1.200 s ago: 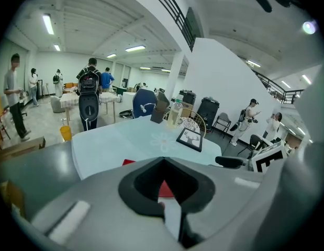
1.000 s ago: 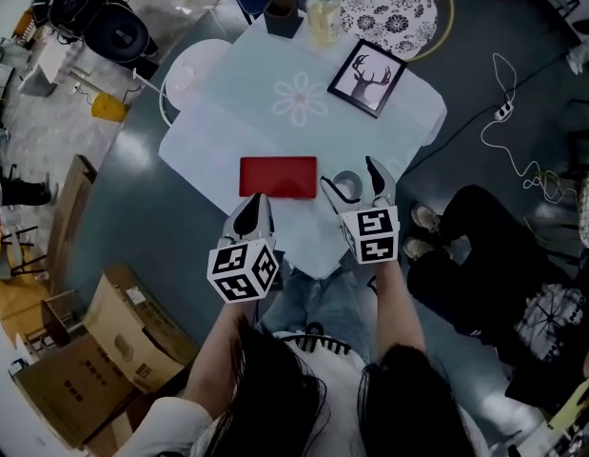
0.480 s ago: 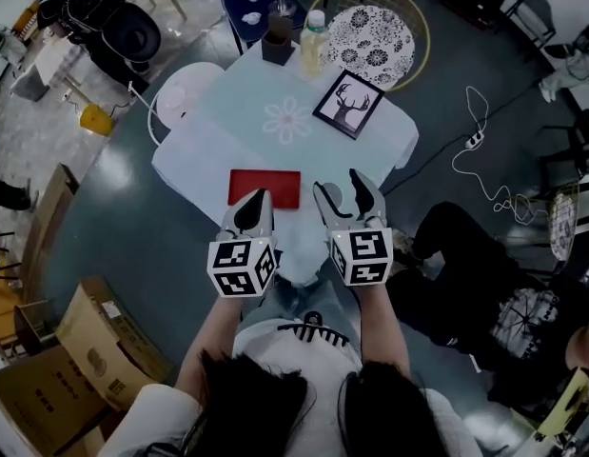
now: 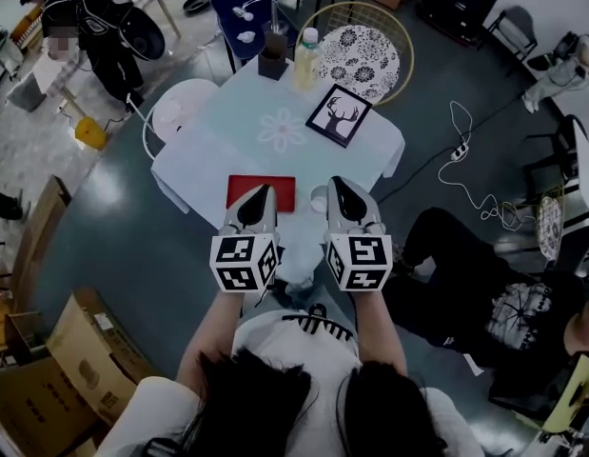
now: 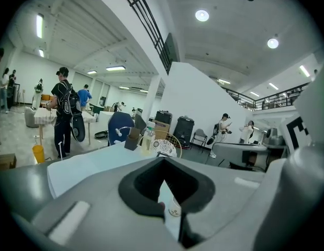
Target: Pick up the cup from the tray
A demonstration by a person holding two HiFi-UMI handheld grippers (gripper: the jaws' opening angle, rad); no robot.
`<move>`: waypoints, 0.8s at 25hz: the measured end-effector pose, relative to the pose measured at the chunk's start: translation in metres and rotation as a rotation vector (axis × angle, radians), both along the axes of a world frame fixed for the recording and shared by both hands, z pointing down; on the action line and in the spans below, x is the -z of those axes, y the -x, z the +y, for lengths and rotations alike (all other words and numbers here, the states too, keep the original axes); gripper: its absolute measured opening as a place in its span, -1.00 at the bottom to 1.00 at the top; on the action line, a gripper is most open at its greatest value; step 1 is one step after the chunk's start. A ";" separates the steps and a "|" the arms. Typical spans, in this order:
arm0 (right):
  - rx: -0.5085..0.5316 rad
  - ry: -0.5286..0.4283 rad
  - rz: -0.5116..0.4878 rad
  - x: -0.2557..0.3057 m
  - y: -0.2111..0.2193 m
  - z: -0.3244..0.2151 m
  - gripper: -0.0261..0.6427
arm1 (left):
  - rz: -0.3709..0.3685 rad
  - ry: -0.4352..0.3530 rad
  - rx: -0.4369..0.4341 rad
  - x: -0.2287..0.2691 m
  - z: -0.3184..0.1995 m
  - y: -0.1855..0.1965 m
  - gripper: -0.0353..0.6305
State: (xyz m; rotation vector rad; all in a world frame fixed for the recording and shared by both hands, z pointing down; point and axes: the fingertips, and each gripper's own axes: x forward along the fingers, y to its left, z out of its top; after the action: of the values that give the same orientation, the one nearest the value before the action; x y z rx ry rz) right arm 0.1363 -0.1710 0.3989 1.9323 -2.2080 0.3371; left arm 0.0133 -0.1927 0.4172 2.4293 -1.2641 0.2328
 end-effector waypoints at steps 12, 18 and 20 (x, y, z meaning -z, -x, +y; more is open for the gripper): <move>-0.010 0.034 0.004 -0.006 0.017 0.022 -0.86 | -0.027 -0.011 -0.027 -0.002 0.020 0.012 -0.89; -0.013 0.042 0.002 -0.008 0.024 0.030 -0.86 | -0.039 -0.018 -0.053 0.000 0.027 0.013 -0.89; -0.014 0.044 0.006 -0.009 0.025 0.031 -0.86 | -0.030 -0.014 -0.045 0.001 0.027 0.016 -0.89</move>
State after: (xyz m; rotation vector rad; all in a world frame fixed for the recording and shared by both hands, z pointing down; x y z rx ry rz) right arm 0.1115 -0.1399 0.4074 1.9248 -2.1654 0.3788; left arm -0.0031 -0.1661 0.4167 2.4767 -1.2292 0.2752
